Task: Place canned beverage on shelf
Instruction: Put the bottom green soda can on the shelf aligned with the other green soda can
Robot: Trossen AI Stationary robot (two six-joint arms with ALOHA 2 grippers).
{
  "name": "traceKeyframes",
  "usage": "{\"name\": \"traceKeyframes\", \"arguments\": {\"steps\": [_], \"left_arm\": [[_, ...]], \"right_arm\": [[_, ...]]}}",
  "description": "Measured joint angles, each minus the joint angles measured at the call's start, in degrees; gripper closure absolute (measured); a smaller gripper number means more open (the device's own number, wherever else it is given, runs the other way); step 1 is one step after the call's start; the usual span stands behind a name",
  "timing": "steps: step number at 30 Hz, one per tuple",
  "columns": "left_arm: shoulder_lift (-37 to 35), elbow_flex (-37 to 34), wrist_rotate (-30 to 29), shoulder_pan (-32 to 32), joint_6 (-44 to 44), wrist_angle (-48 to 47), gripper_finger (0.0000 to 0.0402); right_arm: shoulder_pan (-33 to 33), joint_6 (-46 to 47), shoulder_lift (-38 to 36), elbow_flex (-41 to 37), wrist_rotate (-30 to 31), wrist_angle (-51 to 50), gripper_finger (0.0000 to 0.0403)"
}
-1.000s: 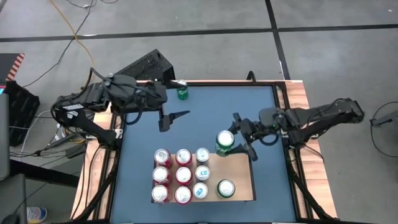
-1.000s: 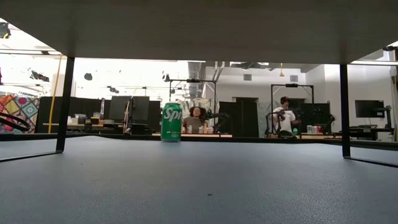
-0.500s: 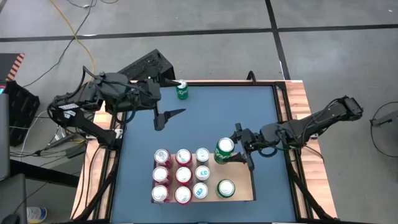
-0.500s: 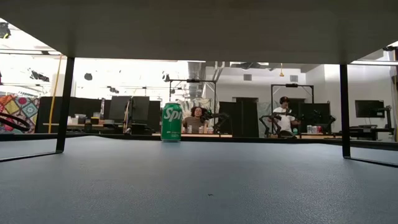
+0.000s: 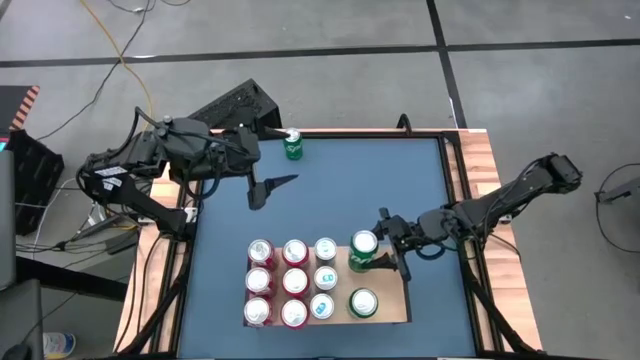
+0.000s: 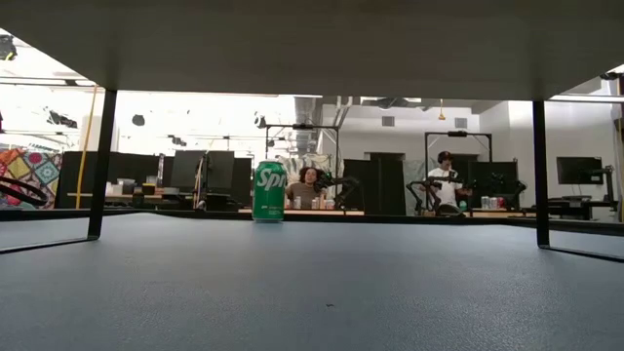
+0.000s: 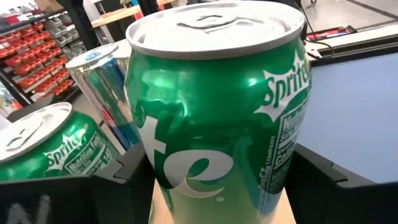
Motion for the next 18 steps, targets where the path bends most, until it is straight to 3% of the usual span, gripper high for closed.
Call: {"name": "traceKeyframes", "arguments": {"steps": [18], "left_arm": [[0.0,0.0,-0.5,0.0,0.1,-0.3,0.0017]], "right_arm": [[1.9,1.1,5.4,0.1,-0.2,4.4,0.0137]]}}
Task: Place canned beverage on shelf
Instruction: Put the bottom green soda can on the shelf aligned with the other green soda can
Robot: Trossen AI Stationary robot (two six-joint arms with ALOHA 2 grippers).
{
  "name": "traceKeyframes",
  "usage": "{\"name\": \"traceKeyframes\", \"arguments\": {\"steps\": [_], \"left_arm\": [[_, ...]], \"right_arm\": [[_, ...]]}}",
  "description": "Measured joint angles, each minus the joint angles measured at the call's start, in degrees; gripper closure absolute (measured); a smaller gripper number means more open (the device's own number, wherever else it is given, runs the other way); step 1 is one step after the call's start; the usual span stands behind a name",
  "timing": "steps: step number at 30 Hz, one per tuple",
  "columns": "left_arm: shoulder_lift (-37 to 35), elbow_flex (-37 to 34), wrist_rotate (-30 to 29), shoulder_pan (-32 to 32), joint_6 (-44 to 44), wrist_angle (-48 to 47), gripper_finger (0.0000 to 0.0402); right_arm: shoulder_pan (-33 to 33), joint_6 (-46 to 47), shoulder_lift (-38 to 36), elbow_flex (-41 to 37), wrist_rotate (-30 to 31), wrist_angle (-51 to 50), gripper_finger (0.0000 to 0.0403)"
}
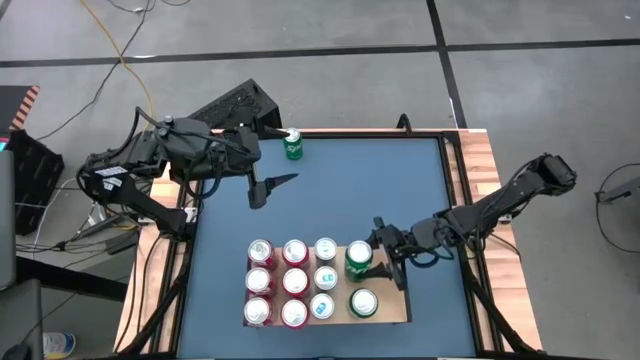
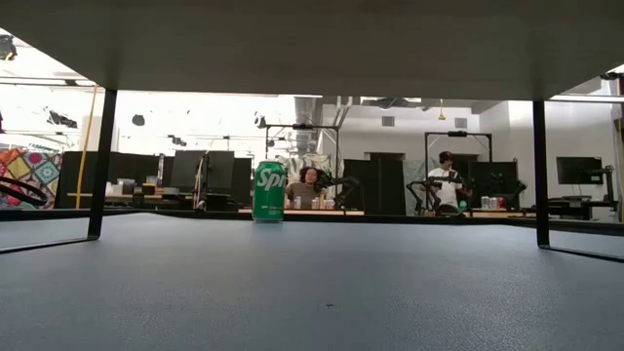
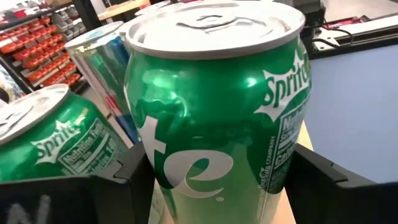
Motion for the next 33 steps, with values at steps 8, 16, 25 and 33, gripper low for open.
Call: {"name": "traceKeyframes", "arguments": {"steps": [8,16,25,33], "left_arm": [[0.0,0.0,0.0,0.0,-0.1,-0.1,0.0017],[0.0,0.0,0.0,0.0,0.1,-0.1,0.0017],[0.0,0.0,0.0,0.0,0.0,-0.1,0.0017],[0.0,0.0,0.0,0.0,-0.5,0.0,0.0017]], "right_arm": [[1.1,1.1,0.9,0.1,0.1,-1.4,0.0137],[1.5,1.5,2.8,0.3,0.2,-0.6,0.0137],[1.9,3.5,2.3,0.2,0.2,-1.6,0.0137],[1.9,4.5,2.2,0.2,-1.3,-3.6,0.0137]]}}
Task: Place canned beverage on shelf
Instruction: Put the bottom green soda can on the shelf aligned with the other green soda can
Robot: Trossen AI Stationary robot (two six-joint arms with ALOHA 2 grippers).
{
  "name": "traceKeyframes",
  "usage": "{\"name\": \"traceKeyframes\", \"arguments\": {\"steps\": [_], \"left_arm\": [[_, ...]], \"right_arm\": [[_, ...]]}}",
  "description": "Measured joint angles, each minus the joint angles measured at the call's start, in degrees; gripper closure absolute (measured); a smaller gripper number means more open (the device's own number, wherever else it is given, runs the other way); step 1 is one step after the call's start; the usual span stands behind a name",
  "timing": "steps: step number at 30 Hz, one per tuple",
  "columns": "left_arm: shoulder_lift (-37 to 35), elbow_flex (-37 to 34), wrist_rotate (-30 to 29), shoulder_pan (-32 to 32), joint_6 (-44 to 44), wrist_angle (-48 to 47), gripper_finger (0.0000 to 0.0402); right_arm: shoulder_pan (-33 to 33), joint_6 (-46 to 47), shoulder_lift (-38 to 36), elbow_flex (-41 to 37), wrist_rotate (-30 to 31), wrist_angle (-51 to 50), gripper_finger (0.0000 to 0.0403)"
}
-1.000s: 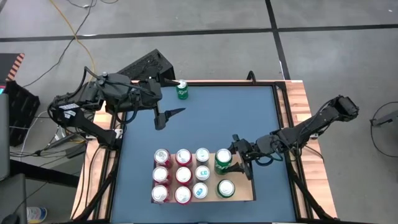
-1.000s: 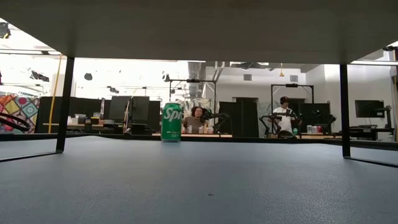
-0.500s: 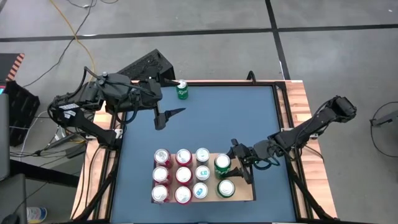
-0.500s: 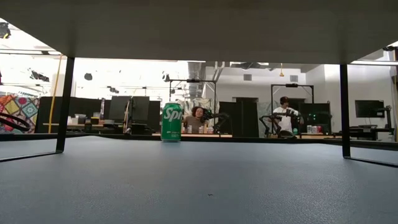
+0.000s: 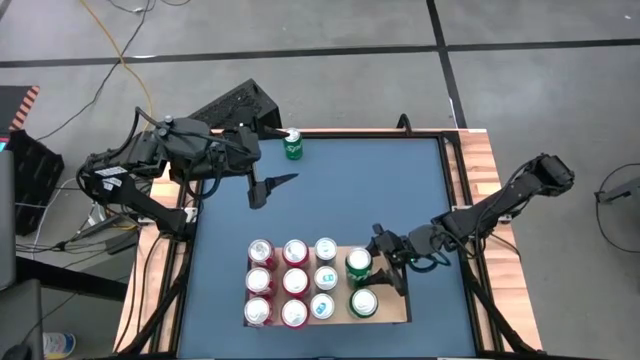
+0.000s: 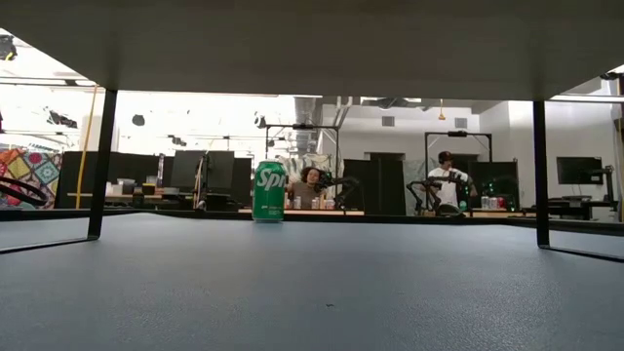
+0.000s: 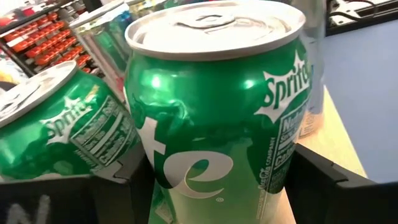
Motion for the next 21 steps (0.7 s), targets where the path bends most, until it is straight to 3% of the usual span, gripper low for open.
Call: {"name": "traceKeyframes", "arguments": {"steps": [11,21], "left_arm": [[0.0,0.0,0.0,0.0,0.4,0.0,0.0017],[0.0,0.0,0.0,0.0,0.5,0.0,0.0017]], "right_arm": [[0.1,-1.2,0.0,0.0,-0.8,-1.1,0.0127],[-0.4,0.0,0.3,-0.6,-2.3,-5.0,0.0014]]}}
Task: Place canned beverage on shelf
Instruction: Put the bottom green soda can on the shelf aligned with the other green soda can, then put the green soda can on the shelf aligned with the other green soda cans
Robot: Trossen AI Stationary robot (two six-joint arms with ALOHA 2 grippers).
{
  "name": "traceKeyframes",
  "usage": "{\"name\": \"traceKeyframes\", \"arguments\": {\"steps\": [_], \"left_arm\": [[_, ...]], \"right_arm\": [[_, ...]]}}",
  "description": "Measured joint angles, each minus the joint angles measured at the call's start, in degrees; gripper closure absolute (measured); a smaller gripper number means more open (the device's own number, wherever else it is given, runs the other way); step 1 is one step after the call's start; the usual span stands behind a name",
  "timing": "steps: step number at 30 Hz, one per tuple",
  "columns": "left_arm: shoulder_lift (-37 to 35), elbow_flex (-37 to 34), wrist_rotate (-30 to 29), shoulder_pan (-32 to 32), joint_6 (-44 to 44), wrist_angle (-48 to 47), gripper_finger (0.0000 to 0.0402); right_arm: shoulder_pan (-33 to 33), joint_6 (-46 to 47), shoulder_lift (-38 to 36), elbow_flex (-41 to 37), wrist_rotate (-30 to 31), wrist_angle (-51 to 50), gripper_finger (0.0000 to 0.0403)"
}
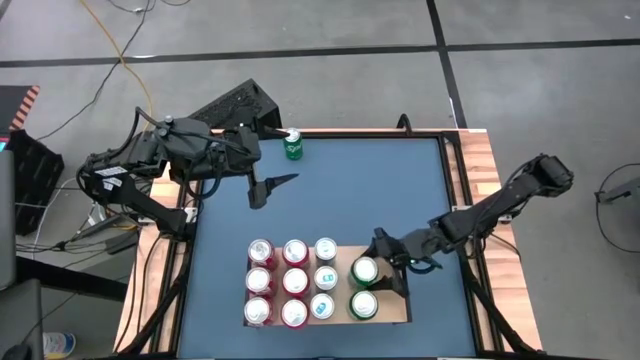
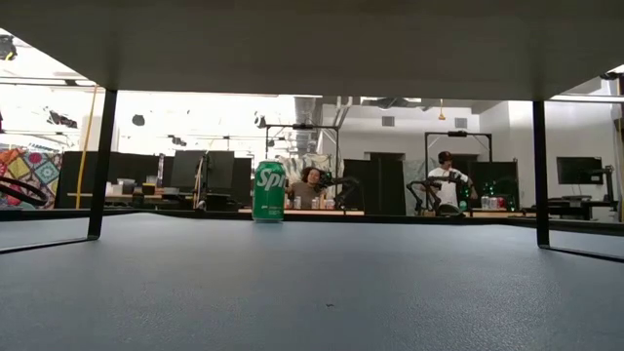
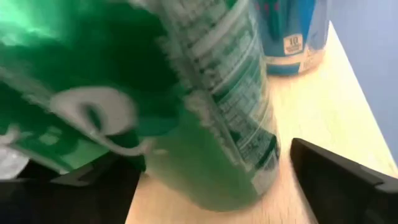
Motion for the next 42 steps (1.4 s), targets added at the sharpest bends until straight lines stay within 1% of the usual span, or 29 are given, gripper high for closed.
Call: {"name": "traceKeyframes", "arguments": {"steps": [3,10,16,22,26,30,33,36,39,42], "left_arm": [[0.0,0.0,0.0,0.0,0.0,0.0,0.0017],[0.0,0.0,0.0,0.0,0.1,0.0,0.0017],[0.0,0.0,0.0,0.0,0.2,-0.2,0.0017],[0.0,0.0,0.0,0.0,0.4,-0.3,0.0017],[0.0,0.0,-0.1,0.0,0.3,0.4,0.0017],[-0.2,0.0,-3.8,0.0,0.3,0.5,0.0017],[-0.5,0.0,-6.3,0.0,-0.1,0.6,0.0017],[-0.9,0.0,-7.1,0.0,-1.4,0.6,0.0017],[-1.2,0.0,-7.4,0.1,-2.1,0.6,0.0017],[-1.7,0.0,-7.7,0.7,-2.7,0.5,0.0017]], "right_arm": [[-0.7,2.5,0.0,0.9,-0.8,-1.7,0.0007],[-1.8,2.3,-0.1,5.2,-3.8,-12.5,0.0023],[-1.3,2.1,0.0,9.8,-5.2,-21.9,0.0026],[-1.3,-0.3,-0.9,15.0,-7.0,-29.4,0.0026],[-2.1,-2.9,-2.8,19.0,-7.0,-37.7,0.0026],[-4.4,-4.0,-5.7,22.2,-6.9,-47.0,0.0026],[-7.5,-7.0,-8.4,23.8,-4.7,-50.4,0.0026],[-12.7,-13.8,-11.1,24.2,-0.6,-48.2,0.0026],[-20.9,-20.8,-12.3,24.4,1.2,-42.5,0.0026],[-30.2,-25.6,-10.8,24.4,-1.0,-36.7,0.0026]]}}
